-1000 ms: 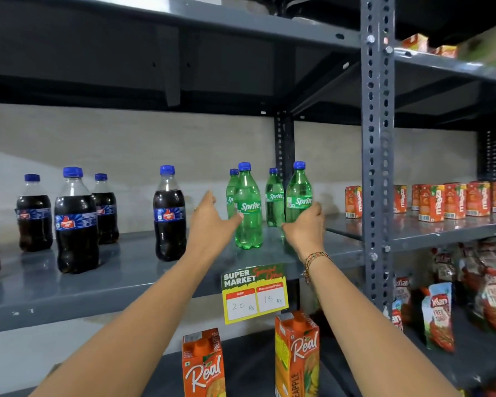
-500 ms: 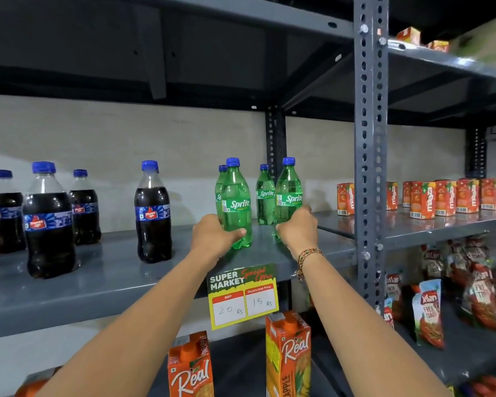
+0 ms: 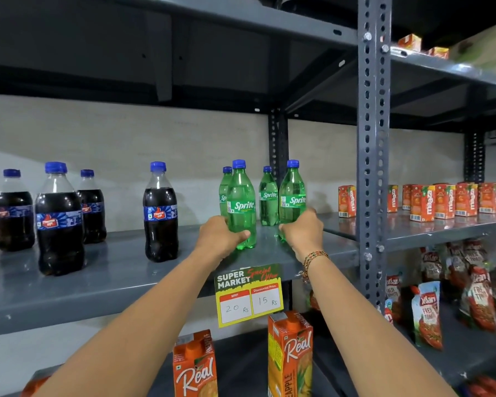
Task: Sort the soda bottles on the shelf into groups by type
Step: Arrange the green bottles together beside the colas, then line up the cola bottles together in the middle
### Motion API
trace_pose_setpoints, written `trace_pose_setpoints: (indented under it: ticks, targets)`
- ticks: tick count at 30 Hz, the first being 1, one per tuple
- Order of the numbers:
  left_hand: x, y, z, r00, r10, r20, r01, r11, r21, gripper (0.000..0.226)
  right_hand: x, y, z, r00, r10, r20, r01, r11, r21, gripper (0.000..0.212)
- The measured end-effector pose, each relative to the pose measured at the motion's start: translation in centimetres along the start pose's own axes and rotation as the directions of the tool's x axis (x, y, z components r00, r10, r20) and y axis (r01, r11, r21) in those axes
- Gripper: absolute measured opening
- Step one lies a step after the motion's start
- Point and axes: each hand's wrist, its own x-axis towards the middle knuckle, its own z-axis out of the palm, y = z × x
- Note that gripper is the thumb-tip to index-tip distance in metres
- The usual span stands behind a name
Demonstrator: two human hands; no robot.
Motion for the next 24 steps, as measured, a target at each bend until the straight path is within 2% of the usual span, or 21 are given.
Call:
trace_pose_setpoints:
  ticks: [4, 6, 7, 8, 10, 12, 13, 15, 16, 18, 21, 24]
  targets:
    - [-1.4, 0.2, -1.2, 0.997, 0.049, -0.051, -0.047, 0.998, 0.034, 0.057, -0.5, 0.1, 0.0, 0.993, -0.042, -0.109, 0.052, 0.995, 0.086, 0.042]
    - [-2.1, 0.0, -2.4, 0.975, 0.149, -0.163, -0.147, 0.989, 0.027, 0.06, -1.9, -0.2, 0.1, 0.94, -0.193, -0.281, 0.235, 0.964, 0.125, 0.039]
    - [-2.5, -0.3, -3.3, 0.944, 0.23, -0.238, -0.229, 0.973, 0.031, 0.054, -3.1, -0.7, 0.2, 0.865, -0.324, -0.384, 0.395, 0.911, 0.12, 0.032]
    - [-2.8, -0.7, -4.2, 0.892, 0.307, -0.333, -0.312, 0.949, 0.041, 0.043, -4.5, -1.4, 0.3, 0.758, -0.462, -0.461, 0.559, 0.824, 0.093, 0.025]
    - [-3.7, -1.4, -6.8, 0.753, 0.396, -0.526, -0.419, 0.904, 0.08, 0.021, -7.5, -3.4, 1.3, 0.56, -0.662, -0.499, 0.786, 0.615, 0.066, 0.019]
    - [-4.8, -2.3, -9.8, 0.609, 0.427, -0.669, -0.487, 0.867, 0.111, 0.007, -10.6, -5.9, 3.2, 0.475, -0.747, -0.464, 0.872, 0.469, 0.137, 0.017]
    - [-5.4, -2.8, -11.4, 0.547, 0.435, -0.715, -0.509, 0.851, 0.128, 0.003, -12.2, -7.1, 4.3, 0.467, -0.767, -0.44, 0.883, 0.432, 0.185, 0.016]
    - [-6.5, -4.0, -14.7, 0.463, 0.435, -0.772, -0.52, 0.839, 0.16, 0.003, -15.4, -9.3, 6.7, 0.499, -0.785, -0.367, 0.863, 0.412, 0.293, 0.014]
    - [-7.1, -5.1, -16.9, 0.436, 0.426, -0.793, -0.501, 0.847, 0.18, 0.004, -17.3, -10.4, 8.2, 0.541, -0.784, -0.303, 0.826, 0.43, 0.363, 0.014]
    - [-7.7, -6.9, -20.0, 0.419, 0.398, -0.816, -0.448, 0.872, 0.195, 0.014, -19.9, -11.8, 10.4, 0.649, -0.752, -0.116, 0.709, 0.542, 0.45, 0.016]
    - [-8.9, -9.6, -25.1, 0.458, 0.343, -0.82, -0.319, 0.925, 0.208, 0.027, -22.7, -13.9, 13.5, 0.77, -0.603, 0.209, 0.509, 0.778, 0.369, 0.044]
    - [-9.1, -12.1, -29.0, 0.6, 0.137, -0.788, -0.044, 0.989, 0.138, 0.062, -23.6, -15.6, 15.3, 0.81, -0.402, 0.427, 0.33, 0.914, 0.236, 0.08]
